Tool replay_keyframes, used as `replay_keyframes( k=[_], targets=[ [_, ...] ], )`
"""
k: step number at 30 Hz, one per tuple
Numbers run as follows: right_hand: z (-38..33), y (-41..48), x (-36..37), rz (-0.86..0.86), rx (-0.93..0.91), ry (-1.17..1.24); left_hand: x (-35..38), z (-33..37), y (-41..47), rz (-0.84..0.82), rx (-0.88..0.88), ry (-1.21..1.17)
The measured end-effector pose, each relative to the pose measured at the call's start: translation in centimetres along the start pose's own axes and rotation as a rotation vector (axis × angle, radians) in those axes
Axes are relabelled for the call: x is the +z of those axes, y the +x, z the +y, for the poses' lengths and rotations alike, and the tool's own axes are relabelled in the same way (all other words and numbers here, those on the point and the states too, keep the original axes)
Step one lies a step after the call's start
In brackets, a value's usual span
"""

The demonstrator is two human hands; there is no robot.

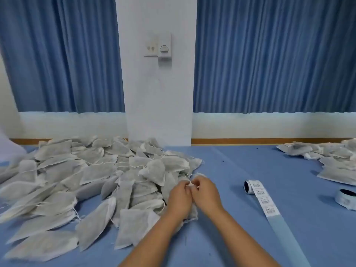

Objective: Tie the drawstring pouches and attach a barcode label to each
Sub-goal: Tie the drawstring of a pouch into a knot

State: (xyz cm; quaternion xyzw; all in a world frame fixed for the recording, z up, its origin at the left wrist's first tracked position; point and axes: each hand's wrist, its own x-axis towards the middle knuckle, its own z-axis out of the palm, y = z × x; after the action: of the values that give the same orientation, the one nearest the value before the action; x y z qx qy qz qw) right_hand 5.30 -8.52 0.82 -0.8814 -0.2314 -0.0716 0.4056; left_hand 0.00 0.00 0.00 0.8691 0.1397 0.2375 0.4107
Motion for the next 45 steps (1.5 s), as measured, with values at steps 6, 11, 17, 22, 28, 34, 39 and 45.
replay_keyframes(
  k=[6,11,17,22,28,34,39,45],
  targets=[
    [3.9,2.0,3.2,0.015,0.152,0.067,2.0,-4.6,0.2,0.118,0.084,0.037],
    [6.1,3.4,4.2,0.08,0.081,0.122,2.8,-6.3,1.0,0.09,0.212,0.273],
    [6.9,4.1,3.6,0.064,0.167,0.587,1.9,-7.7,3.6,0.093,0.233,0.422],
    [6.8,4.2,2.5,0.145,0.261,0.955,1.2,-8.9,4.4,0.136,0.189,0.416],
    [6.1,4.6,-1.3,0.04,0.27,0.927,0.8,-7.6,3.1,0.157,0.378,0.135],
    [3.5,2.5,-1.6,-0.413,0.001,0.309,0.7,-3.7,1.0,-0.052,0.514,-0.096],
    [2.7,1.7,-2.8,-0.464,-0.072,0.318,0.0,-3.0,0.4,-0.186,0.32,-0.226],
    [3.6,1.7,-3.6,-0.351,-0.171,0.397,-0.1,-3.1,0.0,-0.139,0.271,-0.195]
  ],
)
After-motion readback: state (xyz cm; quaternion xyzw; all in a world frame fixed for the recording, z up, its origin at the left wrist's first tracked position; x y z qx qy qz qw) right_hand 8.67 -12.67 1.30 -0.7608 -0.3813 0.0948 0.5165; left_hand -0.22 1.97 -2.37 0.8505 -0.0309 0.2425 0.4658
